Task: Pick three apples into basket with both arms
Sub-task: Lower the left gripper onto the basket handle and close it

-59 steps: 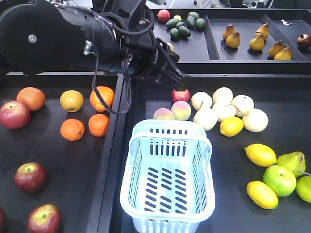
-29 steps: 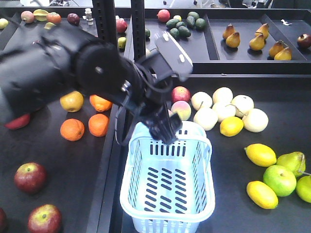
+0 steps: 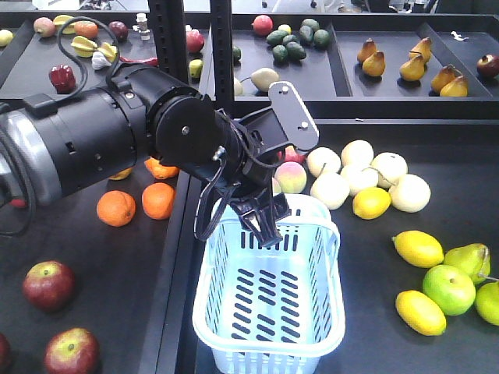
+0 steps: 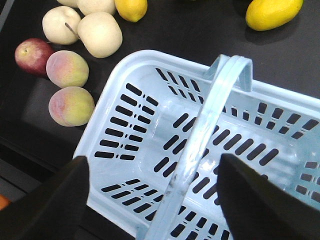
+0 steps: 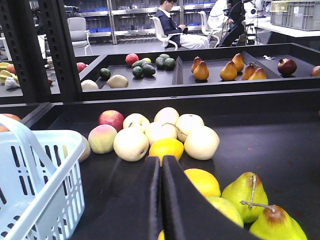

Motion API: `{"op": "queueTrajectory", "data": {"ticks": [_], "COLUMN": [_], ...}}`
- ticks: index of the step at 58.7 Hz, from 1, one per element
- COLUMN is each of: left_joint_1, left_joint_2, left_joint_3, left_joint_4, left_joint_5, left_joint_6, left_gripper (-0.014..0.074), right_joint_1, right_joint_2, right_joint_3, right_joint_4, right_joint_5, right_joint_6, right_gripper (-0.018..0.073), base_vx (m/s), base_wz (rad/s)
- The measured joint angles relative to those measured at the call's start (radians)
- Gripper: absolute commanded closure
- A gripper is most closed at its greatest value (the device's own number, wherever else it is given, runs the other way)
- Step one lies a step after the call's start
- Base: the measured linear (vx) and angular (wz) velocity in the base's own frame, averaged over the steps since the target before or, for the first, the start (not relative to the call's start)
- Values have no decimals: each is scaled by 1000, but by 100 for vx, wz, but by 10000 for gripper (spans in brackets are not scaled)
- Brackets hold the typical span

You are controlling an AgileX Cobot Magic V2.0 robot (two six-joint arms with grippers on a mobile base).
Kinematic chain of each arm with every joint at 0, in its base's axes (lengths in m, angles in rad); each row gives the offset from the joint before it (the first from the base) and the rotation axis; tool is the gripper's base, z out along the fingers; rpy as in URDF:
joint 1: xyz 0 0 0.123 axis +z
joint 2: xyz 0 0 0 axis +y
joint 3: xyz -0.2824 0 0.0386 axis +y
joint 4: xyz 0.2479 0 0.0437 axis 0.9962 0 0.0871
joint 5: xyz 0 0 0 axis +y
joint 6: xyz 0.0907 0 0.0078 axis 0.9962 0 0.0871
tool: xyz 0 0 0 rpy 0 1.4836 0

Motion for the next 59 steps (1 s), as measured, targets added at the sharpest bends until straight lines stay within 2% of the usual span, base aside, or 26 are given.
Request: {"op": "queueTrajectory", "data": {"ticks": [22, 42, 51, 59], "left_joint_1": [0, 0, 0, 0], "left_joint_2": [42, 110, 122, 124], "left_joint_3": [0, 0, 0, 0], "left_joint_4": [-29, -26, -26, -26], "left_joint_5": [23, -30, -30, -30], "left_joint_6": [5, 22, 22, 22], "left_gripper": [94, 108, 242, 480], "right_joint_1": [0, 0, 0, 0], "right_joint_2": [0, 0, 0, 0], "right_joint_3": [0, 0, 0, 0], "right_joint_4": [0, 0, 0, 0], "right_joint_5": [0, 0, 0, 0], "right_joint_6": [0, 0, 0, 0], "right_gripper": [564, 564, 564, 564], "base_vx": [0, 0, 0, 0], "base_wz": [0, 0, 0, 0]}}
